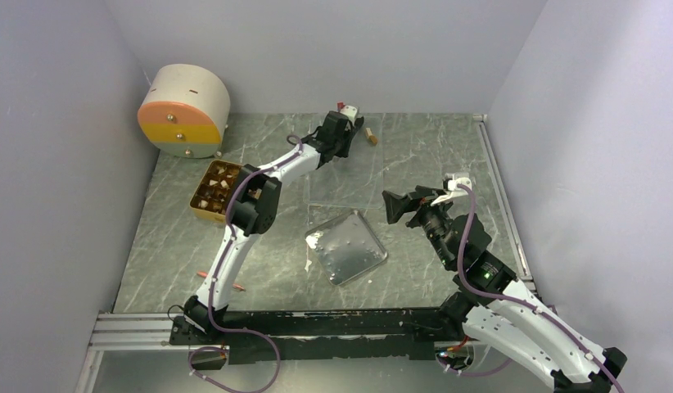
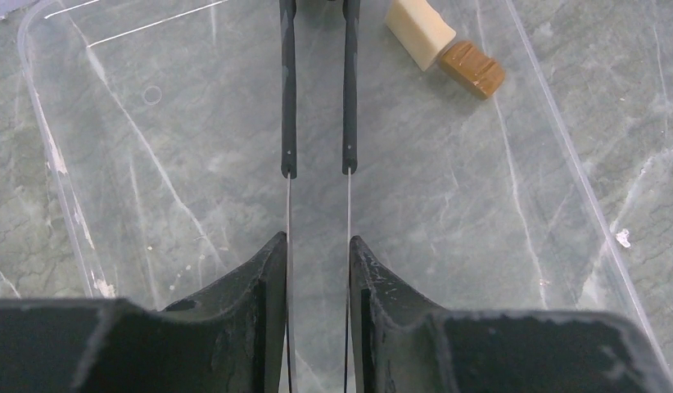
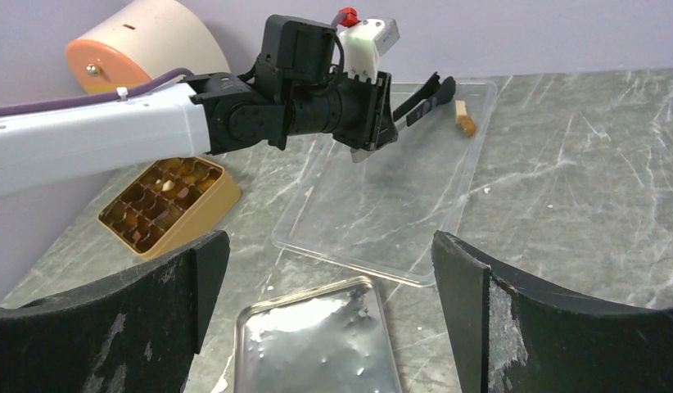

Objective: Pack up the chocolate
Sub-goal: Pick up the fake chocolate from the plate.

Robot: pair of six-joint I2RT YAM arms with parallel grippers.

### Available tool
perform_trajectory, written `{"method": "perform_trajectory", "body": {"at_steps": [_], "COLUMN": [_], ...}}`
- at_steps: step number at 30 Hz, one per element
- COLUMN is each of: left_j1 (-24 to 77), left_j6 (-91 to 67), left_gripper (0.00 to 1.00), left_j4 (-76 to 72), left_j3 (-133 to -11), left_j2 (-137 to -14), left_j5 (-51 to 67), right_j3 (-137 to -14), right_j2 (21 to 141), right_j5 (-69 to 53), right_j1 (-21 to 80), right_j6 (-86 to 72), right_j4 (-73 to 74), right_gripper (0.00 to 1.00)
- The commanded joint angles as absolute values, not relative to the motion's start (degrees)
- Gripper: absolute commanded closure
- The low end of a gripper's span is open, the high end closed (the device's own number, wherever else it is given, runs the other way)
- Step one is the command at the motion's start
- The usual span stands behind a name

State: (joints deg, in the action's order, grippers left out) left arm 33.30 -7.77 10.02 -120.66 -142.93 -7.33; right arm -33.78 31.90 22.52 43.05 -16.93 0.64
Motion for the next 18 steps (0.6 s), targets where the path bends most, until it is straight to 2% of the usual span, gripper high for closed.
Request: {"method": "perform_trajectory", "body": {"at_steps": [1,18], "left_j1": [33.22,33.22], "left_j6": [-6.15,-10.57], "left_gripper": [0.7,0.75], "left_j4": [7.06,5.18], "left_j3": [-122.04,-107.92], "left_j2": [-141.46,-129.44], "left_j5": [-6.52,-5.81], "right_j3": [-34.89,-34.48], "right_j2": [31.73,30.8], "right_j5": [23.05,22.31], "right_j1": [42.98,42.98], "right_j6": [-17.07,-19.14], "right_j4": [-0.2,0.48], "right_gripper": [0.0,0.0]}}
